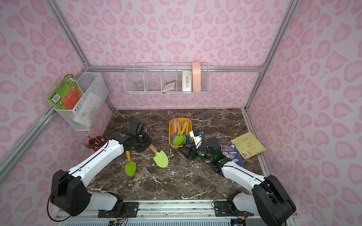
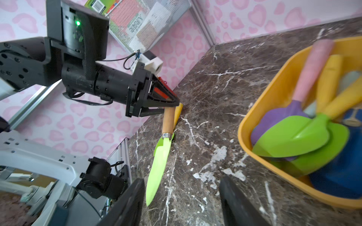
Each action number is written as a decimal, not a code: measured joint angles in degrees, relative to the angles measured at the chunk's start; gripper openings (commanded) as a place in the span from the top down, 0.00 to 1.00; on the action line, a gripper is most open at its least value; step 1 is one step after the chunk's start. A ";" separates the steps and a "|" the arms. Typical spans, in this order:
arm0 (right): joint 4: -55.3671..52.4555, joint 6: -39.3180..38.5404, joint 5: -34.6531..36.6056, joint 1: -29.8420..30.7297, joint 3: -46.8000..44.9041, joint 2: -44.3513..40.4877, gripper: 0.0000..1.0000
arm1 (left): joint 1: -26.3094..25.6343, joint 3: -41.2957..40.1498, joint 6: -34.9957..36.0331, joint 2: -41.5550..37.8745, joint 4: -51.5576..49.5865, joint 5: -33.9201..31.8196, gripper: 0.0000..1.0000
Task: Put the shovel into the storage box
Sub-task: Pick up the shovel from the center of the board.
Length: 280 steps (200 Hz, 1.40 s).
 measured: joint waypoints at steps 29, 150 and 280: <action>0.87 1.25 -1.25 2.84 0.70 4.20 0.36 | -3.45 3.21 0.26 2.27 0.61 0.00 1.00; 0.59 2.73 -2.82 5.77 5.53 12.46 0.83 | -7.80 8.96 1.22 5.99 2.08 -0.52 1.00; -4.02 3.85 -3.21 0.42 5.46 10.19 1.00 | -8.20 11.58 2.34 7.21 3.72 0.96 0.51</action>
